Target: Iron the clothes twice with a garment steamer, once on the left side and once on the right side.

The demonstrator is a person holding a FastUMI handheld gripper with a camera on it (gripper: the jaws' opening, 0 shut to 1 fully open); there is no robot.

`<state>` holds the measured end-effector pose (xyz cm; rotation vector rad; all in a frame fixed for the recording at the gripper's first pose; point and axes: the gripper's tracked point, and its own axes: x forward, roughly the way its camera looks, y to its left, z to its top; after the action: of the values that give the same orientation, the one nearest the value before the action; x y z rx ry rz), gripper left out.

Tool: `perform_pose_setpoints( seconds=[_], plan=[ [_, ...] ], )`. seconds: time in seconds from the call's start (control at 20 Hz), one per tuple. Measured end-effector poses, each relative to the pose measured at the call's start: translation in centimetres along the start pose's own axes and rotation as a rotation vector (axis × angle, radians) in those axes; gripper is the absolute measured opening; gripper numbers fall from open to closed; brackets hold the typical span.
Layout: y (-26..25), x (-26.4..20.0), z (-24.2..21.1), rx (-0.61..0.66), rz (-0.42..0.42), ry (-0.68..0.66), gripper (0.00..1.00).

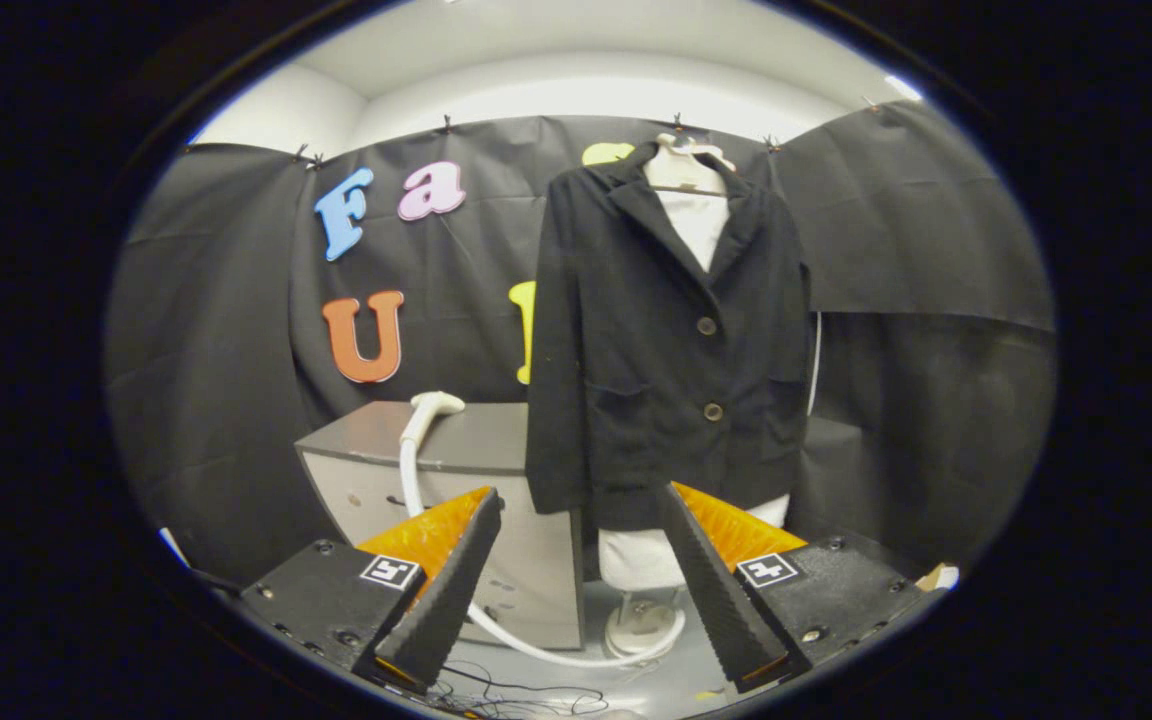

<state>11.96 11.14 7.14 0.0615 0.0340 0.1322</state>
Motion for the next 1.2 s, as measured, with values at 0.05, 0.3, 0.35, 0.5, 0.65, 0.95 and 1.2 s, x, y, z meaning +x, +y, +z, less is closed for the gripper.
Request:
perform_pose_setpoints(
  seconds=[0.05, 0.3, 0.35, 0.5, 0.65, 0.95, 1.2],
  plan=[
    [1.3, 1.5, 0.8, -0.006, 0.018, -0.003, 1.00],
    [9.0, 10.3, 4.1, -0.005, 0.141, 0.011, 1.00],
    [10.4, 12.4, 4.5, -0.020, 0.155, 0.022, 1.00],
    [14.7, 18.4, 4.8, -0.026, 0.206, 0.084, 1.00],
    [18.4, 24.5, 4.1, -0.041, 0.229, 0.151, 1.00],
    [23.3, 33.7, 1.0, -0.040, 0.251, 0.327, 1.00],
    [25.8, 39.3, -1.4, -0.039, 0.237, 0.454, 0.99]
  ],
)
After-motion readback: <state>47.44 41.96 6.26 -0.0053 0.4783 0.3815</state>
